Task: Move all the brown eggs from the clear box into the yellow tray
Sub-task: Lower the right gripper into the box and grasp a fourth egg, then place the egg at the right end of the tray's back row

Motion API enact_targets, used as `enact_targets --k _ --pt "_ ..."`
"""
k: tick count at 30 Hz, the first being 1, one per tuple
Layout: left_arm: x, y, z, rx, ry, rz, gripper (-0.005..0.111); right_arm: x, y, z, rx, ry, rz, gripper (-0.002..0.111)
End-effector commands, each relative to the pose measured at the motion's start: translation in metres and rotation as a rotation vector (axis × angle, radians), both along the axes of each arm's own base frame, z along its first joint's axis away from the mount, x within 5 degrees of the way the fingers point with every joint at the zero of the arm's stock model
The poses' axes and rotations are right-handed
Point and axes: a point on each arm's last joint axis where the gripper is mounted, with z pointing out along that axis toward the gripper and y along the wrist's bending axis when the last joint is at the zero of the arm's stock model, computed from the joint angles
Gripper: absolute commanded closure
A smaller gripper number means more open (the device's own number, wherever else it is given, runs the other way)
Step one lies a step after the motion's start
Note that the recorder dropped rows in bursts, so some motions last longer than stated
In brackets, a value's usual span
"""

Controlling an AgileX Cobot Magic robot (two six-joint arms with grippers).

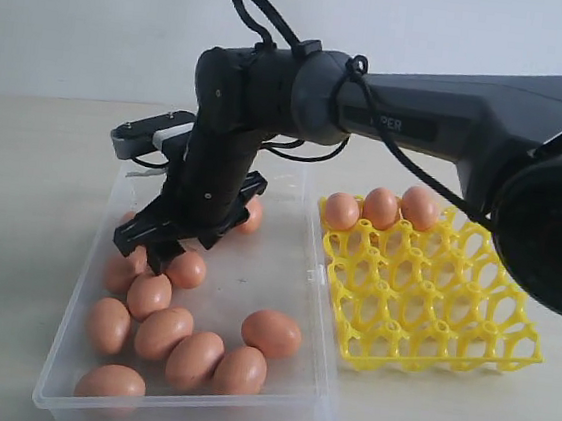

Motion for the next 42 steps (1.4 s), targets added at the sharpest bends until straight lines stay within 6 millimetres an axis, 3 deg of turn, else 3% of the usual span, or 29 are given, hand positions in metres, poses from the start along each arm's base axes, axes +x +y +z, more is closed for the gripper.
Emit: enact_targets --k 1,6,8,10,14,15,21,23,24,27,30,33,37,42 --pt "0.0 -0.001 0.003 -0.005 -0.022 -0.008 0.107 0.008 0.001 -0.007 -0.047 -0.046 0.018 0.045" --pt "0.0 -0.001 0.003 -0.005 -0.022 -0.008 0.107 0.012 0.008 -0.019 -0.023 -0.016 0.005 0.046" --pt "0.0 -0.001 0.003 -0.005 -0.022 -0.008 0.107 0.012 0.01 -0.021 -0.019 -0.004 0.002 0.052" --pt "0.0 -0.001 0.003 -0.005 -0.022 -0.008 0.107 0.012 0.01 -0.025 -0.028 0.009 0.004 0.063" --pt "0.0 -0.001 0.003 -0.005 -0.022 -0.008 0.107 0.012 0.006 -0.024 -0.054 0.022 0.009 0.103" --pt "0.0 -0.001 0.003 -0.005 -0.022 -0.008 0.107 0.013 0.004 -0.021 -0.055 0.019 0.006 0.108" --pt "0.0 -0.001 0.003 -0.005 -0.022 -0.008 0.107 0.025 -0.017 0.024 -0.006 -0.14 -0.023 0.108" --pt "0.0 -0.001 0.003 -0.005 -0.022 -0.008 0.107 0.032 -0.045 0.047 0.041 -0.317 -0.084 0.108" --pt "0.0 -0.001 0.003 -0.005 -0.022 -0.008 0.107 0.03 -0.069 0.059 0.087 -0.406 -0.146 0.108" --pt "0.0 -0.001 0.003 -0.005 -0.022 -0.008 0.107 0.019 -0.124 0.071 0.218 -0.553 -0.287 0.108" --pt "0.0 -0.001 0.003 -0.005 -0.022 -0.008 0.107 0.003 -0.189 0.069 0.314 -0.687 -0.4 0.108" --pt "0.0 -0.001 0.003 -0.005 -0.022 -0.008 0.107 -0.004 -0.24 0.047 0.315 -0.735 -0.509 0.108" --pt "0.0 -0.001 0.003 -0.005 -0.022 -0.008 0.107 0.004 -0.281 0.028 0.293 -0.739 -0.669 0.108" --pt "0.0 -0.001 0.003 -0.005 -0.022 -0.008 0.107 0.009 -0.296 0.009 0.254 -0.703 -0.711 0.108"
